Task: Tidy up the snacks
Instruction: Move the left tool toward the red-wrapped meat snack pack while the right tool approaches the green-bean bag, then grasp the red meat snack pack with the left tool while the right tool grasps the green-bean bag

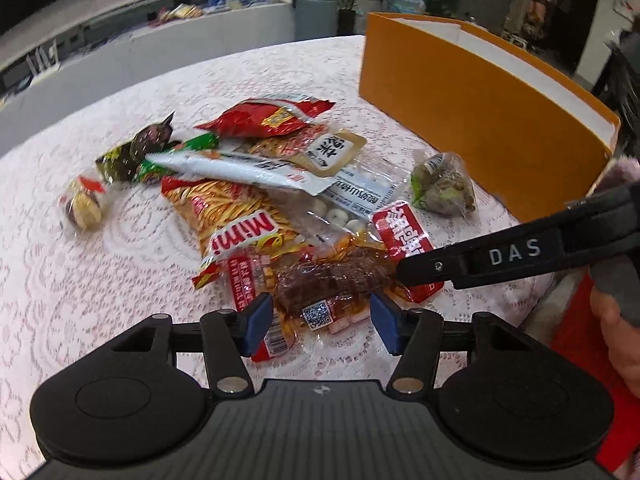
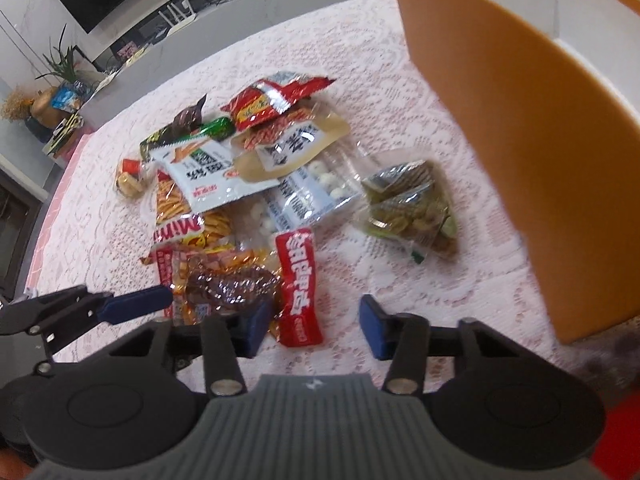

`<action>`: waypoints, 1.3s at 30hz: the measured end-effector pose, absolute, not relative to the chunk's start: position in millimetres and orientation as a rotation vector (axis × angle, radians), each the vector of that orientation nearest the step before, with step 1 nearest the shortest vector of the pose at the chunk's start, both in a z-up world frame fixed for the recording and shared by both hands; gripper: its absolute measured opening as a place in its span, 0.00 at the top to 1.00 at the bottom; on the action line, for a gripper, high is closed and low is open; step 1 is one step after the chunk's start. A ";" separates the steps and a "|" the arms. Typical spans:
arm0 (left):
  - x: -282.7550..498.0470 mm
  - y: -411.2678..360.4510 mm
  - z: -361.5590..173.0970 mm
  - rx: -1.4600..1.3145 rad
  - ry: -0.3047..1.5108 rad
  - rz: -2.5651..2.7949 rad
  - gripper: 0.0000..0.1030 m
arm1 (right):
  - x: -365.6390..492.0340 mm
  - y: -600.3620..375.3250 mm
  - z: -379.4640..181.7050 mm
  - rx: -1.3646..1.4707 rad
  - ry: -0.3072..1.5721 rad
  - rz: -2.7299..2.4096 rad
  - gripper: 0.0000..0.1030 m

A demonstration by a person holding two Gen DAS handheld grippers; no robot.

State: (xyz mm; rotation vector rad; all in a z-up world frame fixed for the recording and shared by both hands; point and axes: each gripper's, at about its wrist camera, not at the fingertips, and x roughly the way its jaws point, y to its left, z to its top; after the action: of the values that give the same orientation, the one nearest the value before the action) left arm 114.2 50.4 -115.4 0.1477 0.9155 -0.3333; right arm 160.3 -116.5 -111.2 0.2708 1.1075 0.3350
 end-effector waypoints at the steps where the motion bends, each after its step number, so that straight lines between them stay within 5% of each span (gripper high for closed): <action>1: 113.5 48.0 -116.7 0.167 0.908 -0.335 0.36 | 159.2 -118.3 -111.4 0.275 1.114 0.338 0.69; 3: 110.1 45.8 -117.2 0.202 0.889 -0.334 0.36 | 158.0 -118.5 -111.6 0.281 1.110 0.346 0.84; 9: 104.8 41.6 -117.1 0.239 0.852 -0.358 0.34 | 148.7 -116.8 -99.7 0.250 1.026 0.363 0.97; 25: 89.2 3.1 -127.0 0.537 0.641 -0.357 0.22 | 146.4 -138.4 -88.0 0.446 0.922 0.427 1.00; 31: 89.1 -16.1 -146.7 0.738 0.611 -0.289 0.24 | 147.0 -143.9 -86.8 0.514 0.916 0.442 1.00; 39: 89.1 -23.6 -152.6 0.800 0.590 -0.251 0.39 | 146.8 -141.1 -87.7 0.491 0.920 0.437 1.00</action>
State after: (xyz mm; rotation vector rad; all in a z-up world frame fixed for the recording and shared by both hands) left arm 89.1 -23.6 -152.6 0.8000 0.5899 -0.2506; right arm 146.8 -141.1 -87.7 0.4910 0.9204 0.4374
